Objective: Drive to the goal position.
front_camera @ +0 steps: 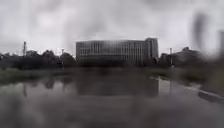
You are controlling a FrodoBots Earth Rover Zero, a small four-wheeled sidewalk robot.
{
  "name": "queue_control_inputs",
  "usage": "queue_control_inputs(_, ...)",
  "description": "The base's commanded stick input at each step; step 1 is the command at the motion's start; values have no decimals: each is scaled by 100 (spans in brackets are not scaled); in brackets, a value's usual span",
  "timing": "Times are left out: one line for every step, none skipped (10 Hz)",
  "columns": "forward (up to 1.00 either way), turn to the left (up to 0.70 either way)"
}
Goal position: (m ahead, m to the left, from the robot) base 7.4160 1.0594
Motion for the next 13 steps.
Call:
queue_control_inputs(70, 0)
queue_control_inputs(70, 0)
queue_control_inputs(70, 0)
queue_control_inputs(70, 0)
queue_control_inputs(70, 0)
queue_control_inputs(70, 0)
queue_control_inputs(70, 0)
queue_control_inputs(70, 0)
queue_control_inputs(70, 0)
queue_control_inputs(70, 0)
queue_control_inputs(70, 0)
queue_control_inputs(70, 0)
queue_control_inputs(70, 0)
